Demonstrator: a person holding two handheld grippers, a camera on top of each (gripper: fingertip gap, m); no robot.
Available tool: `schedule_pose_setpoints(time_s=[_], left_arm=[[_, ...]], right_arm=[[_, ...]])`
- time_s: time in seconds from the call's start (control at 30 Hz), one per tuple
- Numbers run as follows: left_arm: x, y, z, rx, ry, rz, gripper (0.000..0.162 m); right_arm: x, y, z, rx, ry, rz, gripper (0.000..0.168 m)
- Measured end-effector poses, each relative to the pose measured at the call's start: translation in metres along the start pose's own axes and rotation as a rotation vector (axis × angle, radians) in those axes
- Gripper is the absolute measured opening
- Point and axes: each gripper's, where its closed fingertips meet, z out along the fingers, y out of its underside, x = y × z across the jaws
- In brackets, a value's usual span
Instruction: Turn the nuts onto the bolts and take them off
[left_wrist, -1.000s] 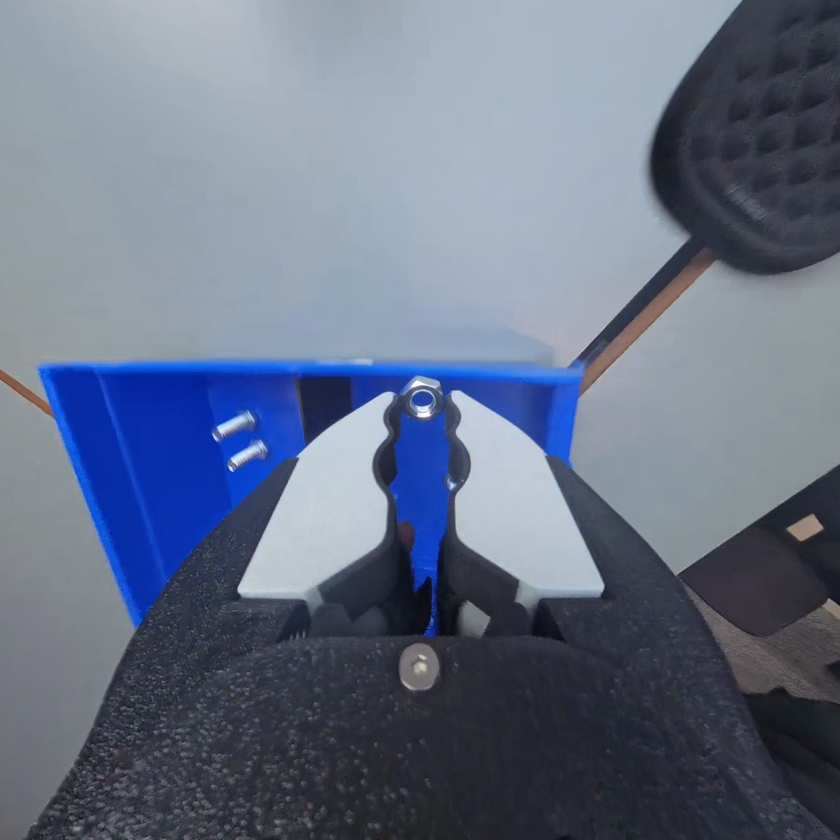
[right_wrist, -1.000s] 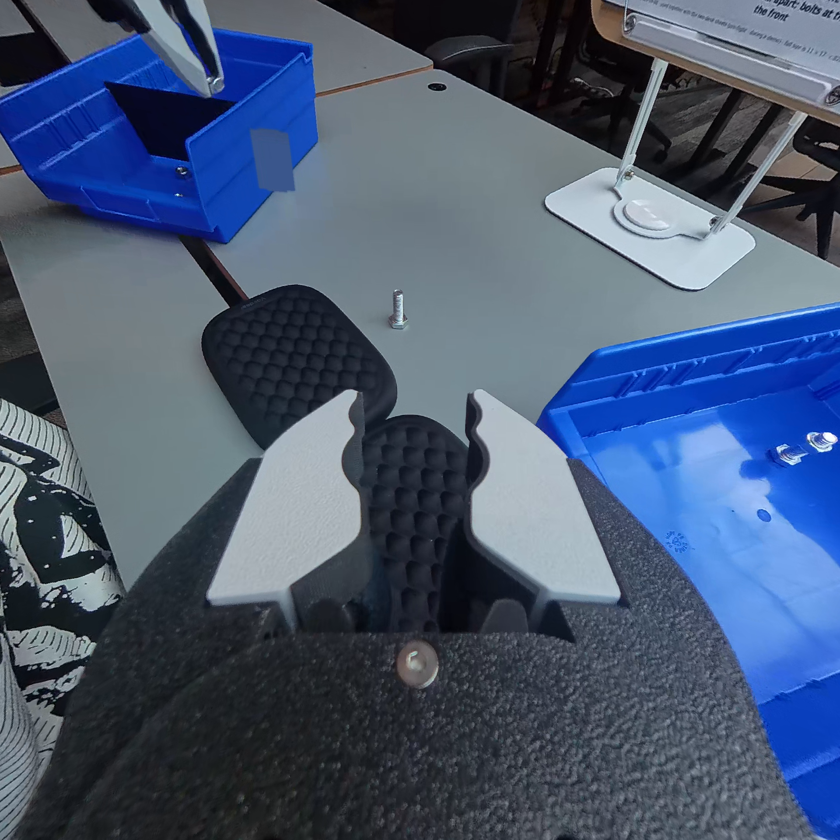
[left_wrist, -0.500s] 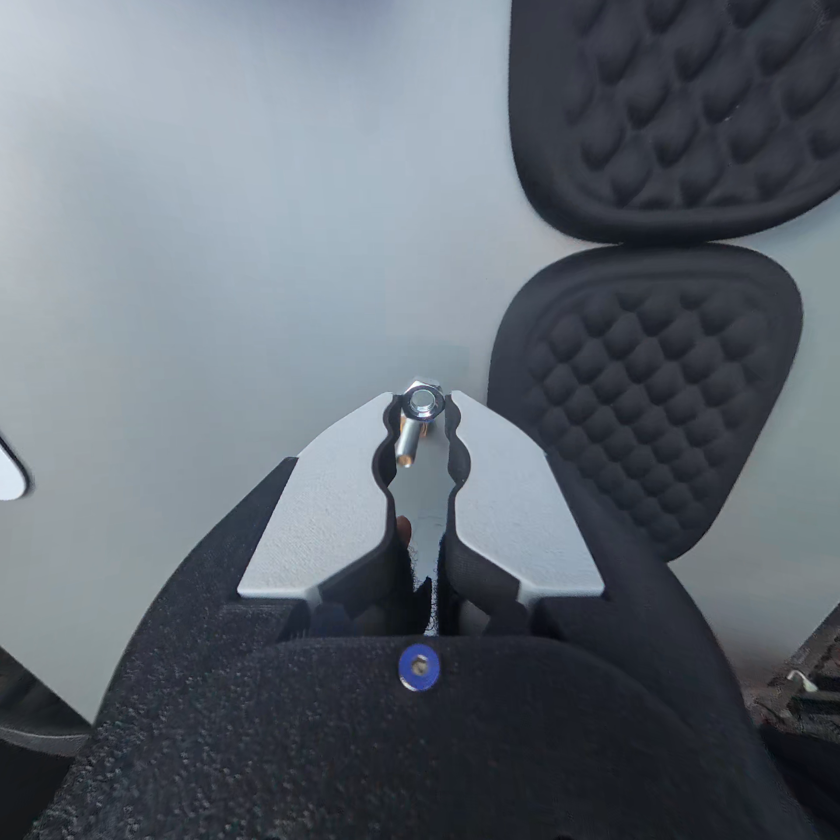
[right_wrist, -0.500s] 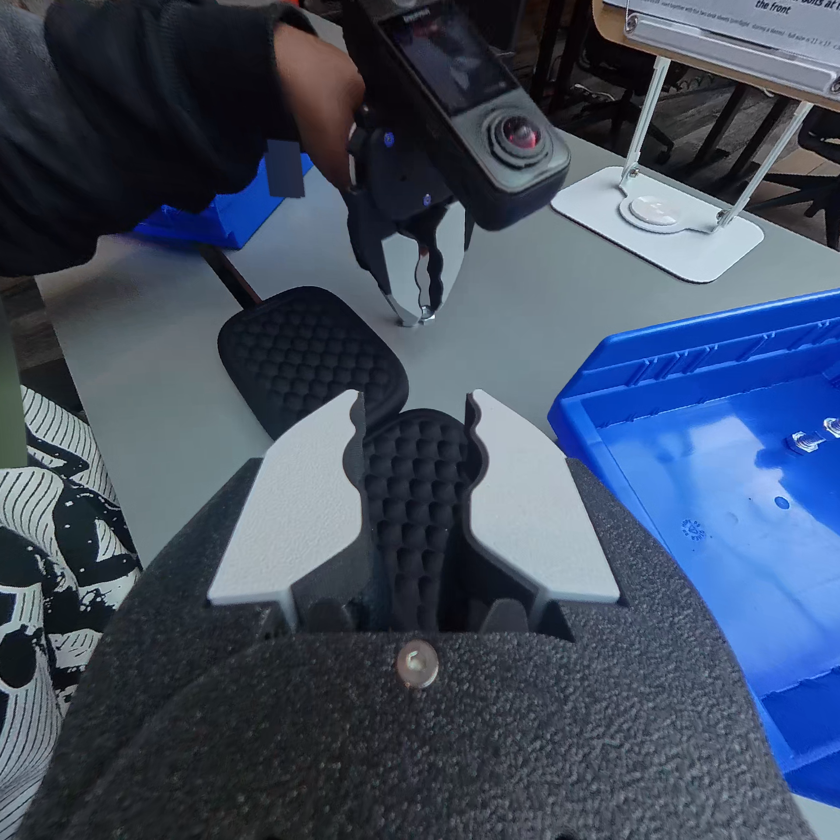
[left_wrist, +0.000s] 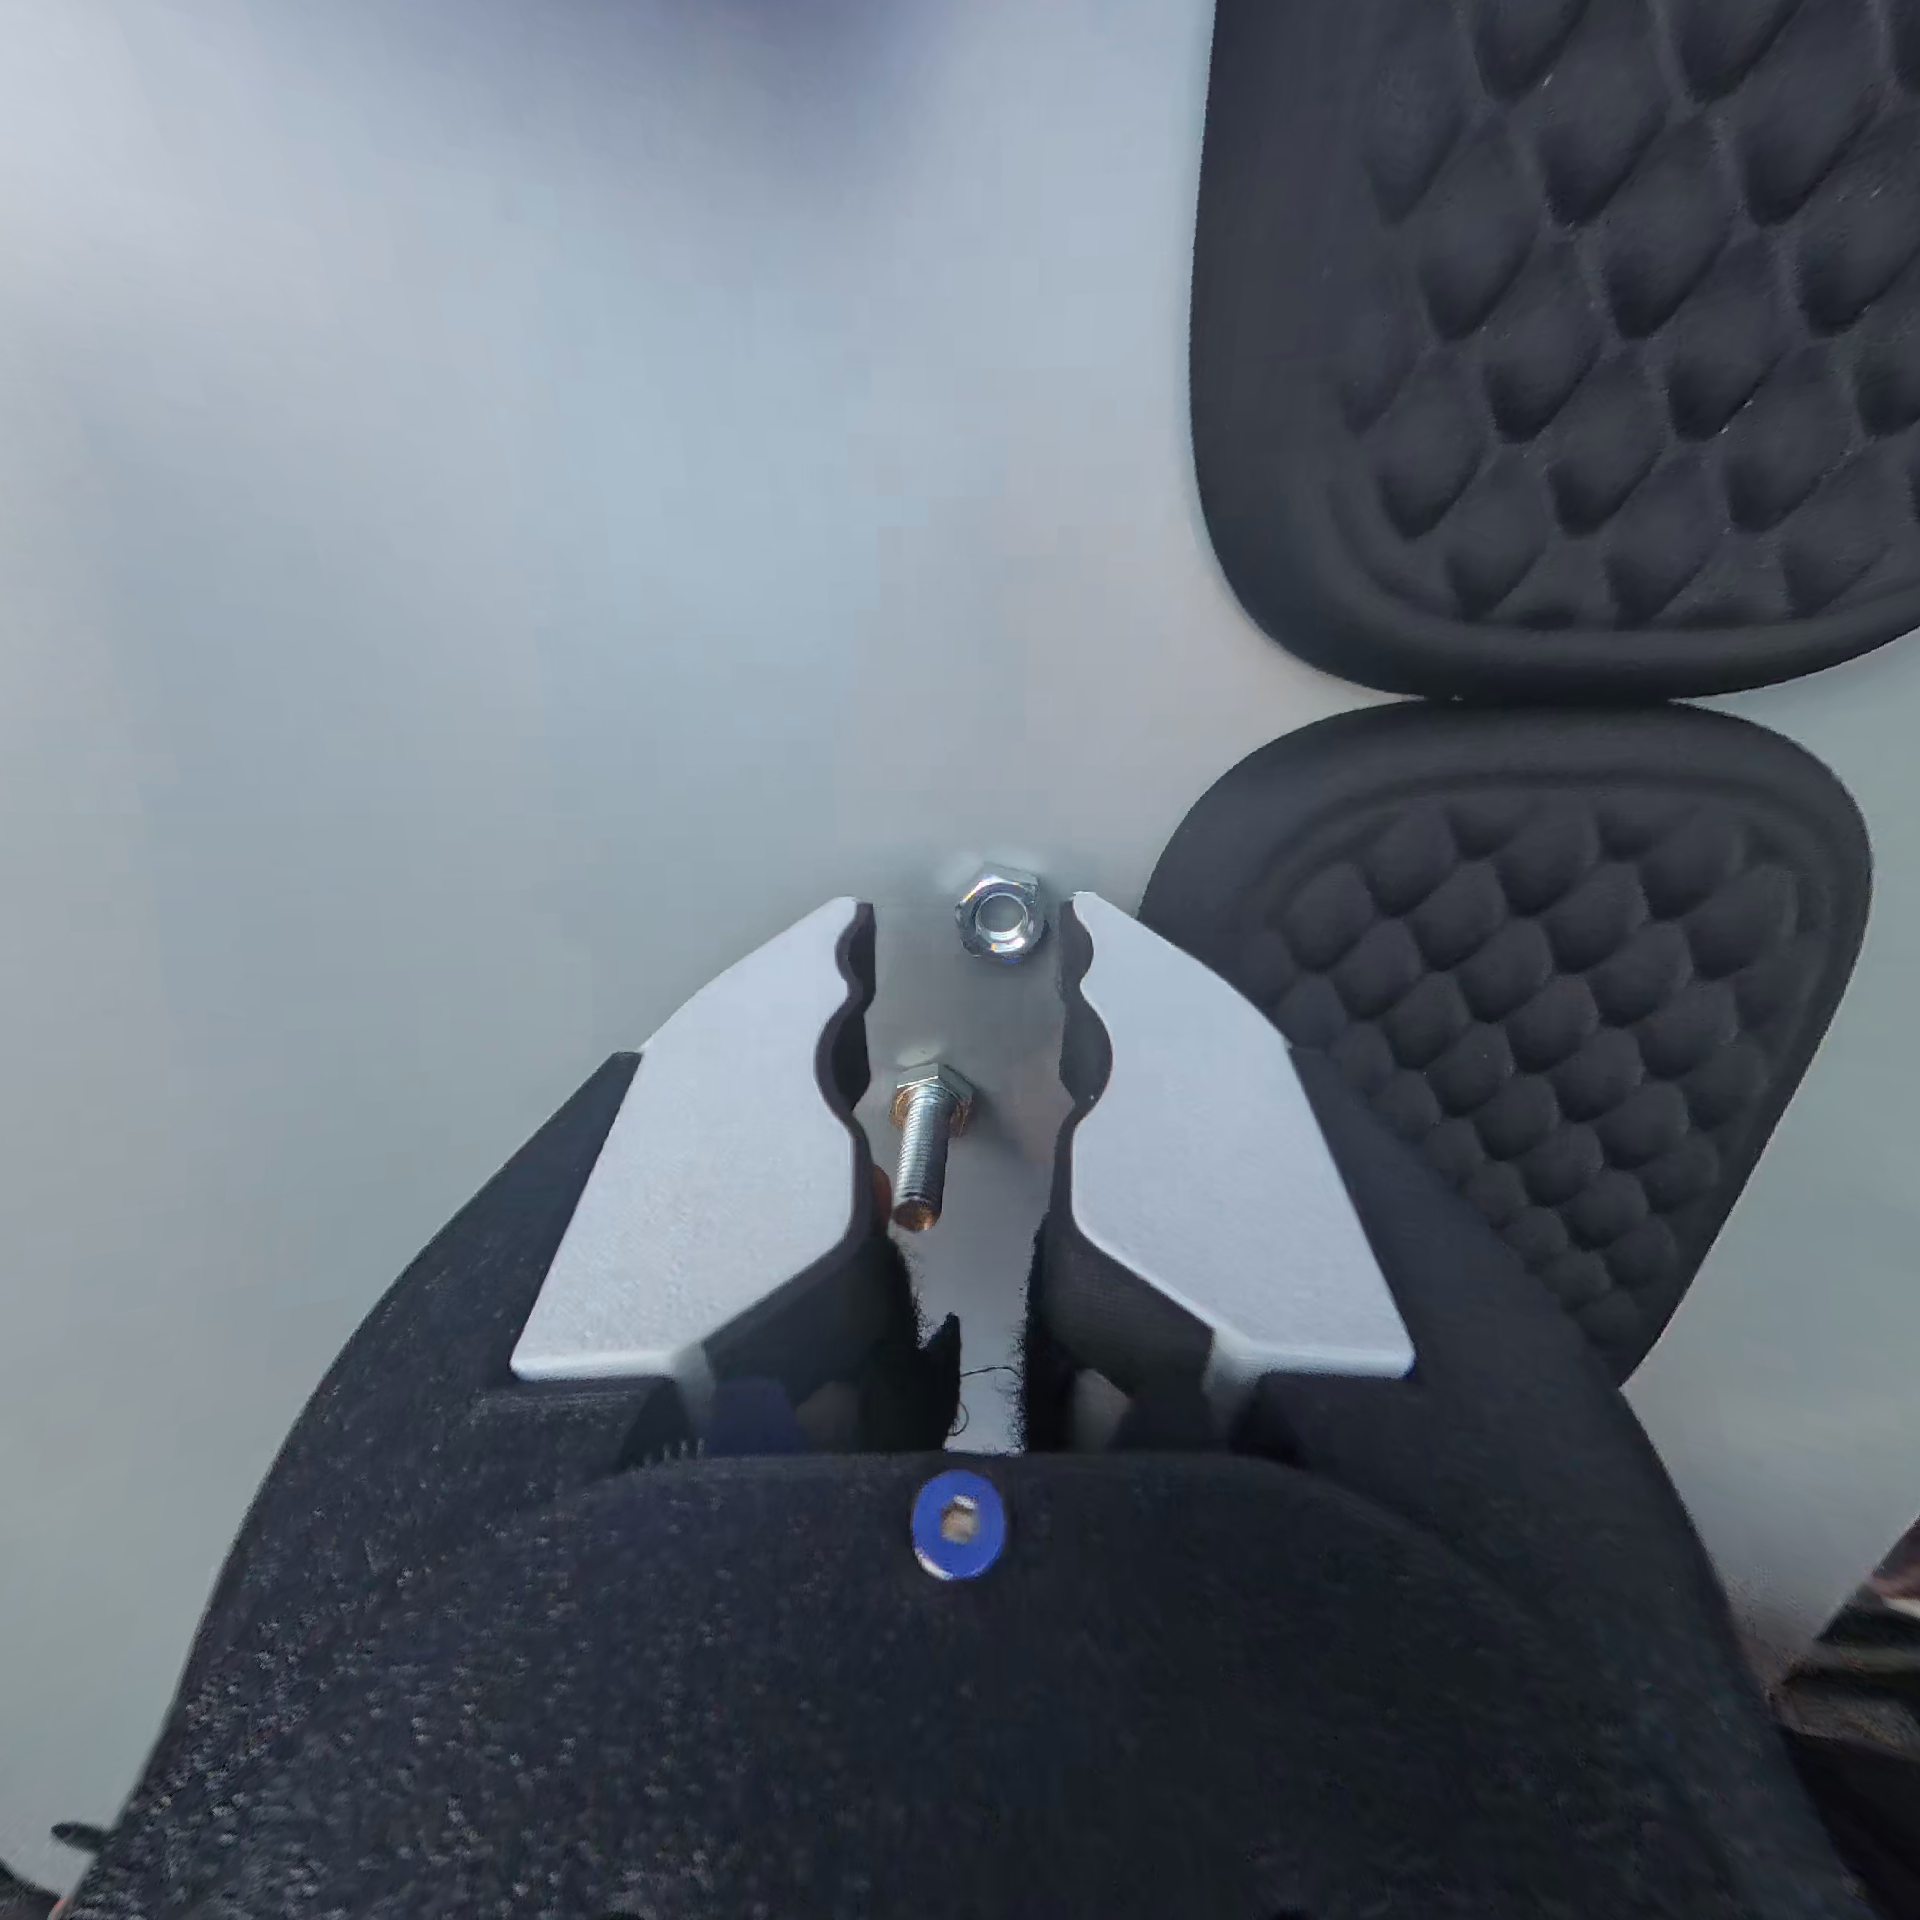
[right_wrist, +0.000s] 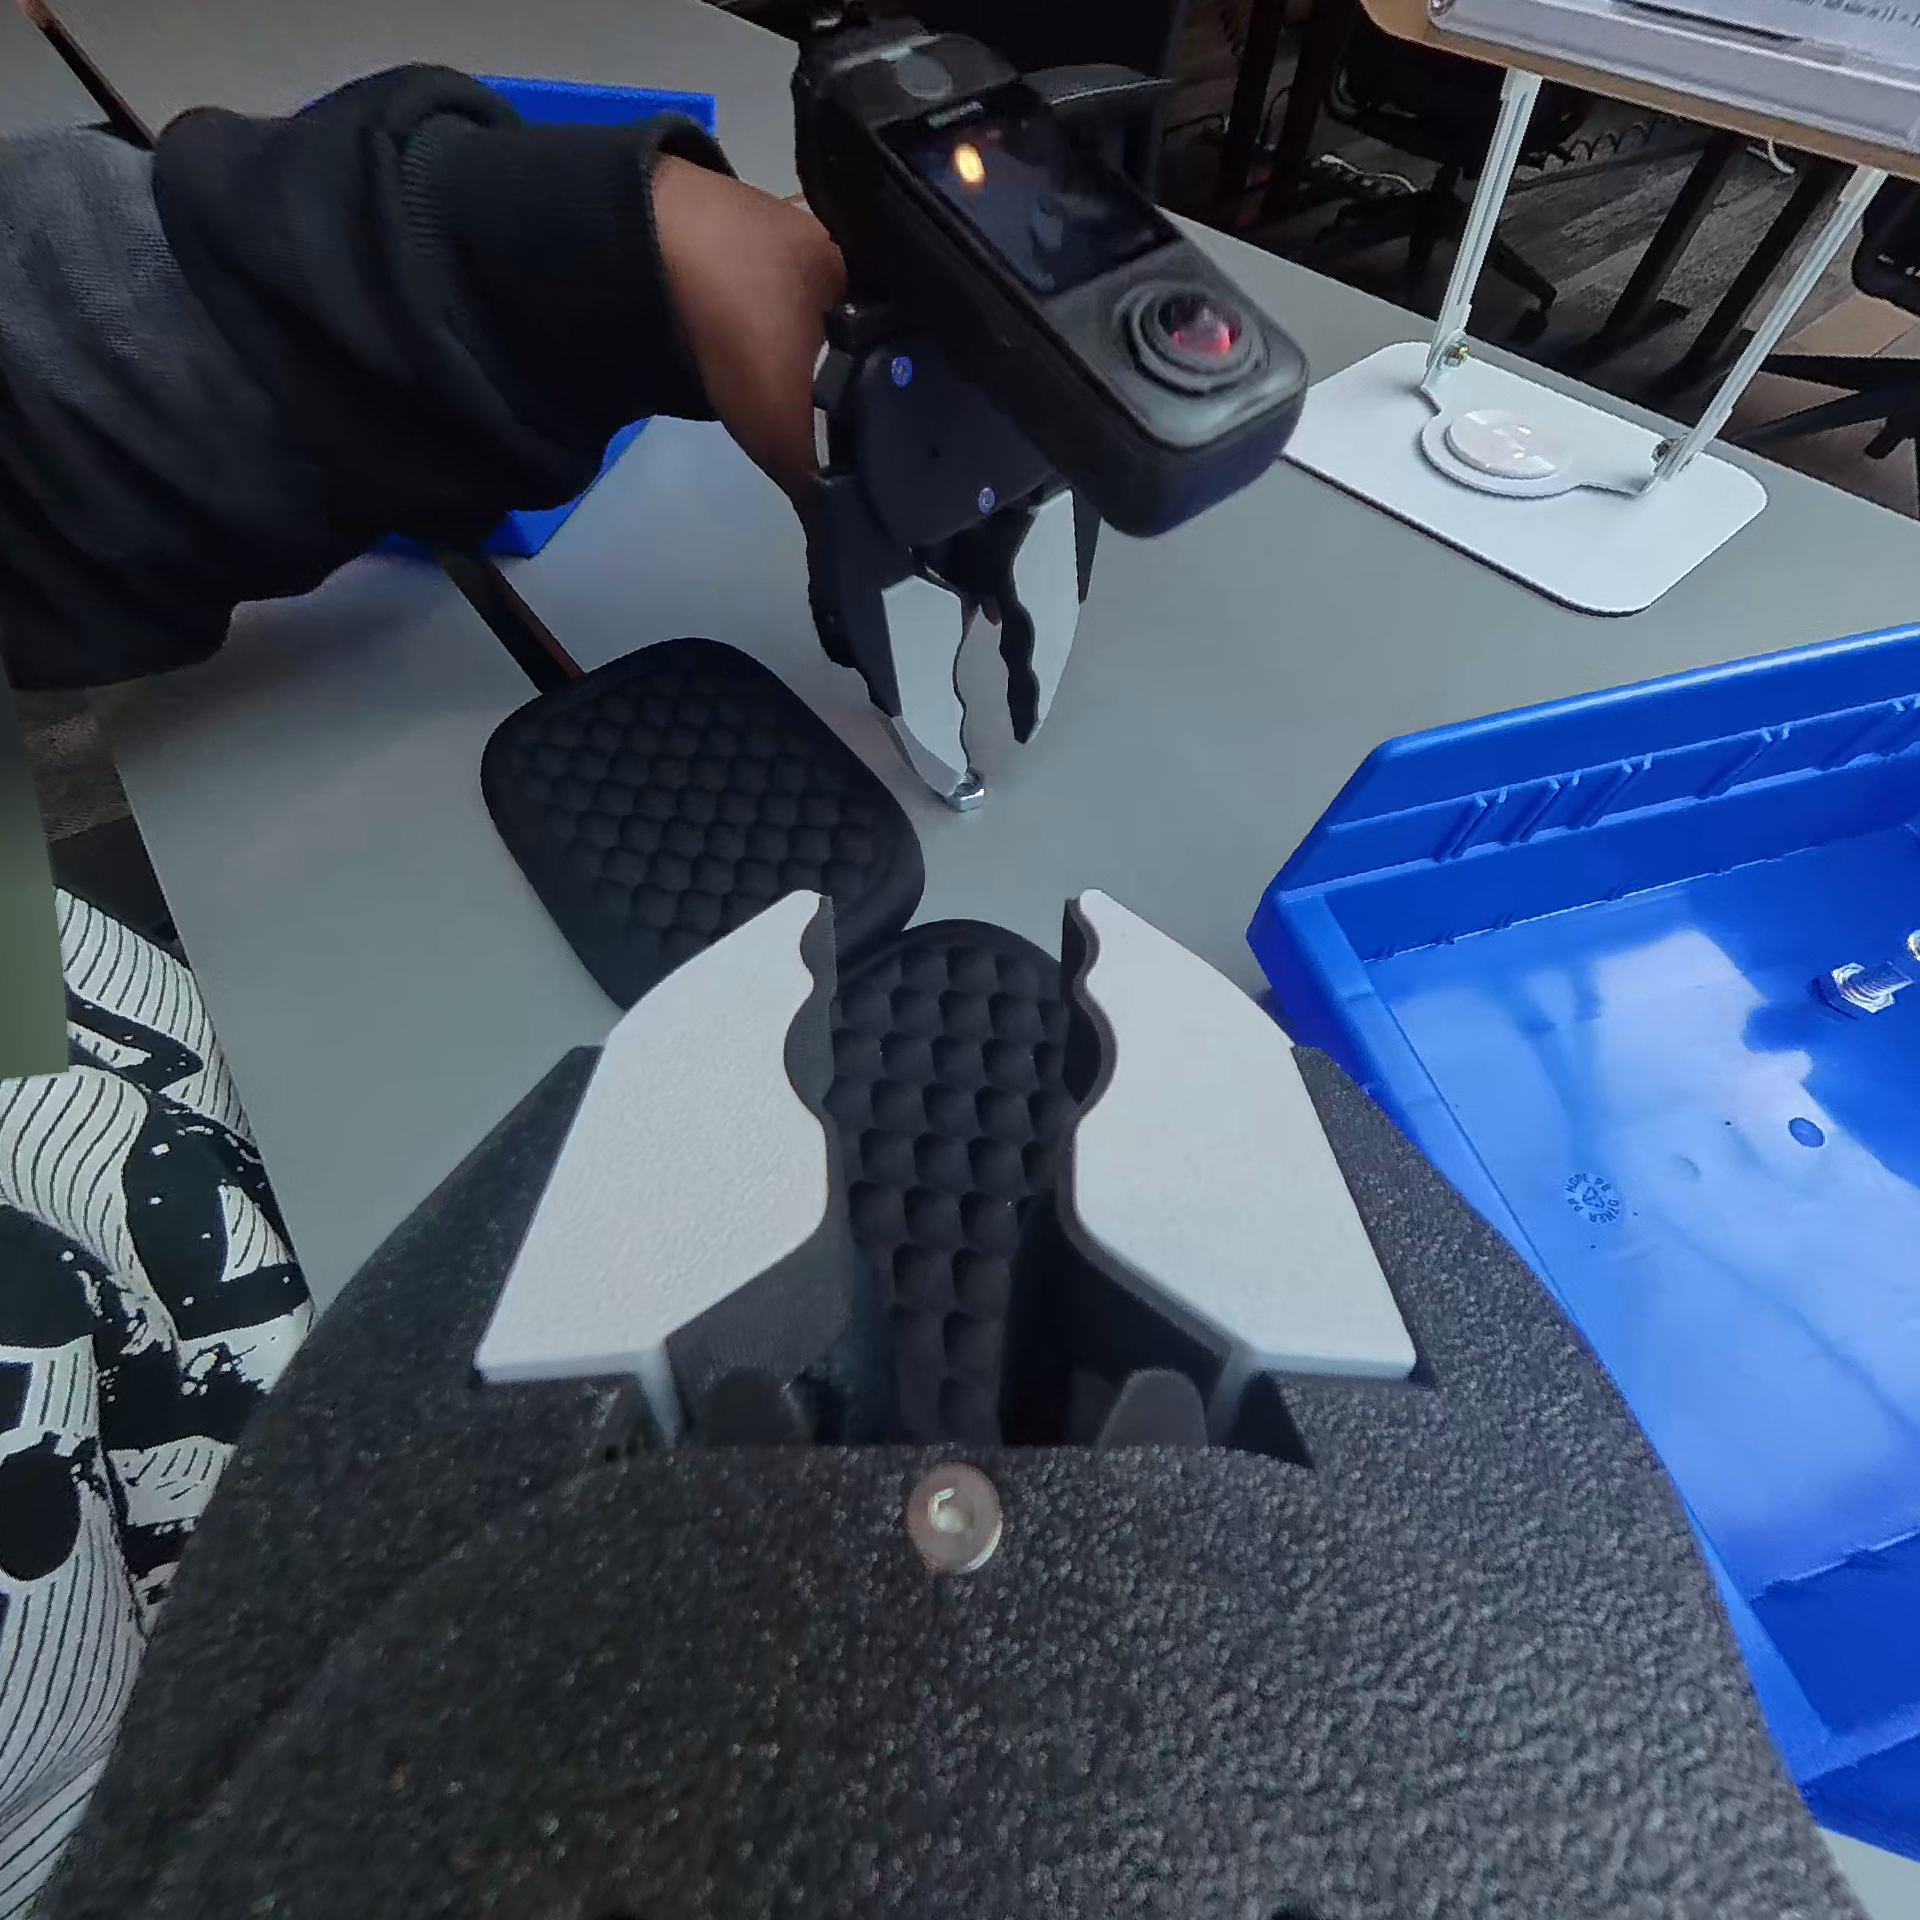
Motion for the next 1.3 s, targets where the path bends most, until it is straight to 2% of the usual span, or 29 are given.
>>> schedule_pose_setpoints(time_s=[0.1,0.23,0.37,0.5,0.73,0.97,1.03,1.13,1.3], left_arm=[[-0.004,-0.017,-0.030,0.232,-0.067,-0.068,0.043],[-0.012,-0.024,-0.080,0.658,-0.215,-0.206,0.073],[0.002,-0.003,-0.103,1.006,-0.221,-0.335,0.075],[0.015,0.022,-0.100,1.188,-0.210,-0.393,0.077],[0.018,0.037,-0.087,1.245,-0.228,-0.403,0.080],[0.020,0.036,-0.077,1.229,-0.198,-0.409,0.077],[0.019,0.037,-0.077,1.229,-0.208,-0.413,0.076],[0.018,0.038,-0.080,1.259,-0.203,-0.420,0.070],[0.018,0.039,-0.088,1.308,-0.225,-0.406,0.060]], right_arm=[[0.001,-0.007,0.008,0.000,-0.018,-0.015,0.041],[0.005,-0.018,0.027,-0.020,-0.043,-0.049,0.041],[0.006,-0.027,0.059,-0.056,-0.073,-0.099,0.041],[0.004,-0.024,0.107,-0.121,-0.114,-0.137,0.037],[-0.005,-0.001,0.183,-0.271,-0.207,-0.172,0.032],[-0.013,0.012,0.215,-0.328,-0.243,-0.190,0.028],[-0.014,0.013,0.218,-0.335,-0.249,-0.215,0.009],[-0.013,0.005,0.212,-0.329,-0.241,-0.217,0.009],[-0.031,-0.047,0.174,-0.212,-0.327,-0.179,0.009]])
